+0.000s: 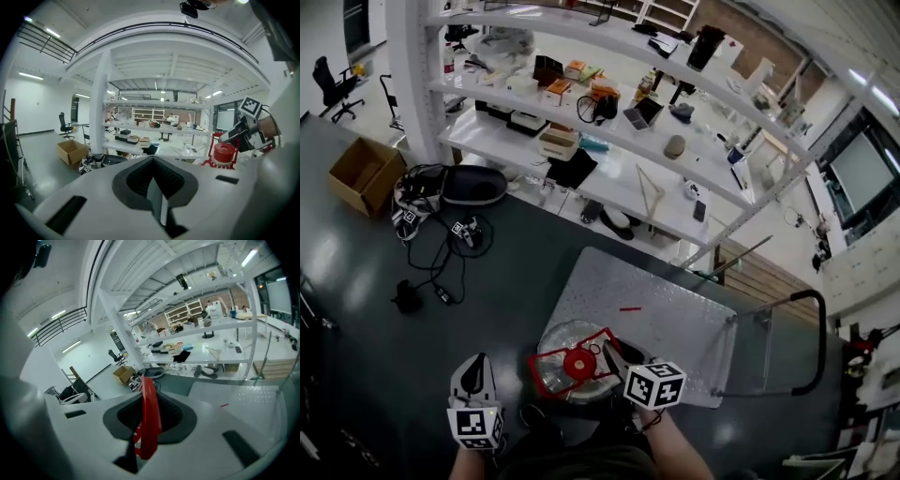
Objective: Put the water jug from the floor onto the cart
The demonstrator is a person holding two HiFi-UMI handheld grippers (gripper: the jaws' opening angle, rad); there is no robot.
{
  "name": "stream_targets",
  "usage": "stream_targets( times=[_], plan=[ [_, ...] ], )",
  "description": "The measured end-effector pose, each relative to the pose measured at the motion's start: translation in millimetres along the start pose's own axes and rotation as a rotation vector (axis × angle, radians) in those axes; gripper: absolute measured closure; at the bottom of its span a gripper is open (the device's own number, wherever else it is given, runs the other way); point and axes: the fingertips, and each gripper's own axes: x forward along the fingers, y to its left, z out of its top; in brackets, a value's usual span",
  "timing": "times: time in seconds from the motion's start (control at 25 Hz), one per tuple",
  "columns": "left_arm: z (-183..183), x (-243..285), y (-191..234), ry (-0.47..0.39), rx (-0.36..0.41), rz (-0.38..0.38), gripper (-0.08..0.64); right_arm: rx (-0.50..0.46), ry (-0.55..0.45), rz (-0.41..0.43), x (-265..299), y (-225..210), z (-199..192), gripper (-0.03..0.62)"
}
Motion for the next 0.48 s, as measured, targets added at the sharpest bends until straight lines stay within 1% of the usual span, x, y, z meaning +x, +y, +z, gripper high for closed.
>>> stream_targets(
  times=[0.2, 0.36, 0.48],
  plan=[
    [6, 22, -63, 0.018, 0.045, -0.07, 0.555, 0.075, -0.052, -0.043, -48, -65, 1, 0.549],
    [13, 49, -122, 0.022, 0.077, -0.127, 0.555, 0.112, -0.095, -0.063, -76, -115, 9, 0.548],
    [23, 70, -170, 0.014, 0.095, -0.15, 0.555, 0.127, -0.113, -0.069, -99, -153, 15, 0.548]
  ],
)
